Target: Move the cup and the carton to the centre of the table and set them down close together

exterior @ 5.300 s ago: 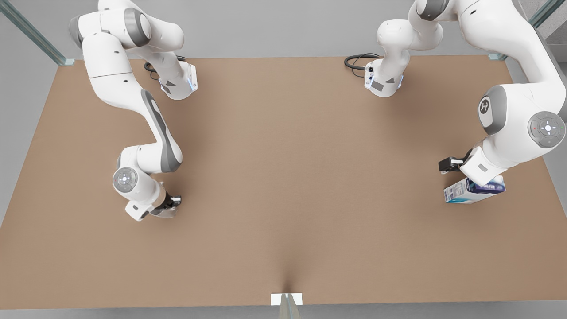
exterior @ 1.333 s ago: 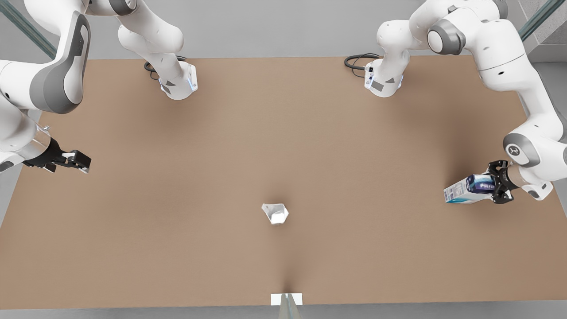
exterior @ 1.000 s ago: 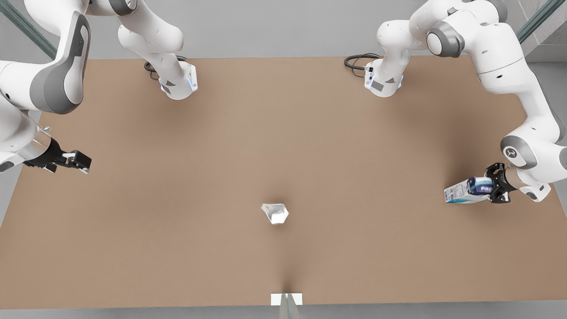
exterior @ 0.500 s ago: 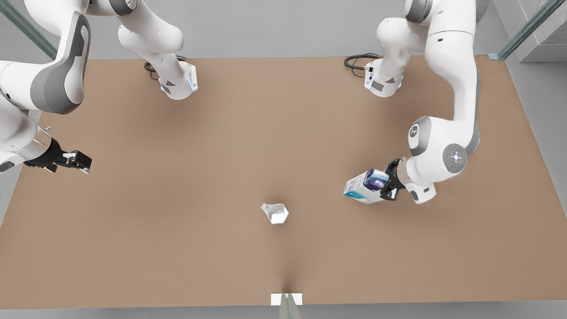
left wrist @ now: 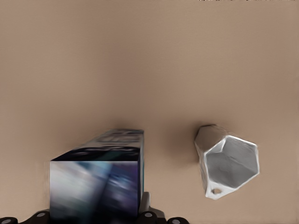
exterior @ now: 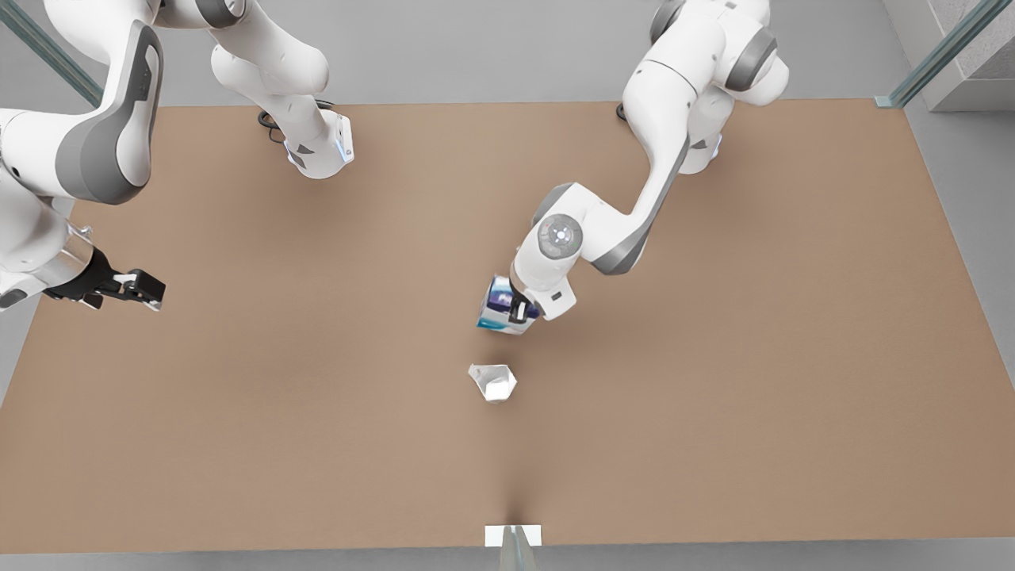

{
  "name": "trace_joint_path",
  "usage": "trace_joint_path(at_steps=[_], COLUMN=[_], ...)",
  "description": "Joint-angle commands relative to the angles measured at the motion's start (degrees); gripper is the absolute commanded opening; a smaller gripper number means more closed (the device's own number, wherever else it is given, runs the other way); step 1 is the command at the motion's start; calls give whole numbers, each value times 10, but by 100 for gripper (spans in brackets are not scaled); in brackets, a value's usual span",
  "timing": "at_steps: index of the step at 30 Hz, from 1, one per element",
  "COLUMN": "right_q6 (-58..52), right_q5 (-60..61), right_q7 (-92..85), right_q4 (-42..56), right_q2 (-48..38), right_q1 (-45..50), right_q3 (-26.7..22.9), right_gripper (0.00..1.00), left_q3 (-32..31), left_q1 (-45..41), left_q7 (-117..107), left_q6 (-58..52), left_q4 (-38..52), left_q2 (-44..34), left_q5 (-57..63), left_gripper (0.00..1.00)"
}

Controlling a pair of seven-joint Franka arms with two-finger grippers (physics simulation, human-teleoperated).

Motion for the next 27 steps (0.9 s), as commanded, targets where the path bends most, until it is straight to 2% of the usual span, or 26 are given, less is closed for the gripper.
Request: trace_joint_path(at_steps=[1, 2, 3, 10, 13, 14, 16, 18, 19, 20, 21, 24, 27], right_q6=[0, 0, 1, -4, -2, -2, -3, -1, -1, -1, 0, -1, -1], right_q5=[0, 0, 0, -1, -1, -1, -1, 0, 9, 8, 8, 9, 9], right_q7=[0, 0, 0, -4, -4, -1, -3, 0, 0, 0, 0, 0, 0], right_q4=[0, 0, 1, 8, 9, 9, 10, 20, 20, 20, 20, 20, 20], right_q2=[0, 0, 0, -1, -2, -2, -5, 1, 4, 5, 5, 4, 5], right_q1=[-1, -1, 0, -3, -4, -4, -10, -6, -7, -8, -9, -8, -6], right_q3=[0, 0, 0, -1, -2, -2, -2, 1, 1, 0, 0, 0, 1], right_gripper=[100, 100, 100, 100, 100, 100, 100, 100, 100, 100, 100, 100, 100], left_q3=[0, 0, 0, 4, 50, 94, 201, 215, 211, 126, -17, -34, -34], left_q1=[0, -1, -1, 0, 2, 3, 14, 84, 132, 218, 327, 379, 378], left_q7=[-1, -5, -6, -1, 56, 182, 620, 866, 986, 1046, 1060, 1151, 1152], left_q6=[1, 9, 9, 3, -145, -183, -225, -233, -235, -258, -271, -265, -264], left_q4=[0, 0, 0, 7, 107, 123, 117, 117, 113, 101, 94, 36, 30], left_q2=[1, 3, 6, -5, -10, -17, -16, -15, -33, -81, -119, -215, -217], left_q5=[11, 12, 12, 15, 37, 34, 19, 13, 20, 82, 177, 180, 192], left_gripper=[65, 89, 100, 100, 100, 100, 100, 100, 100, 100, 100, 100, 100])
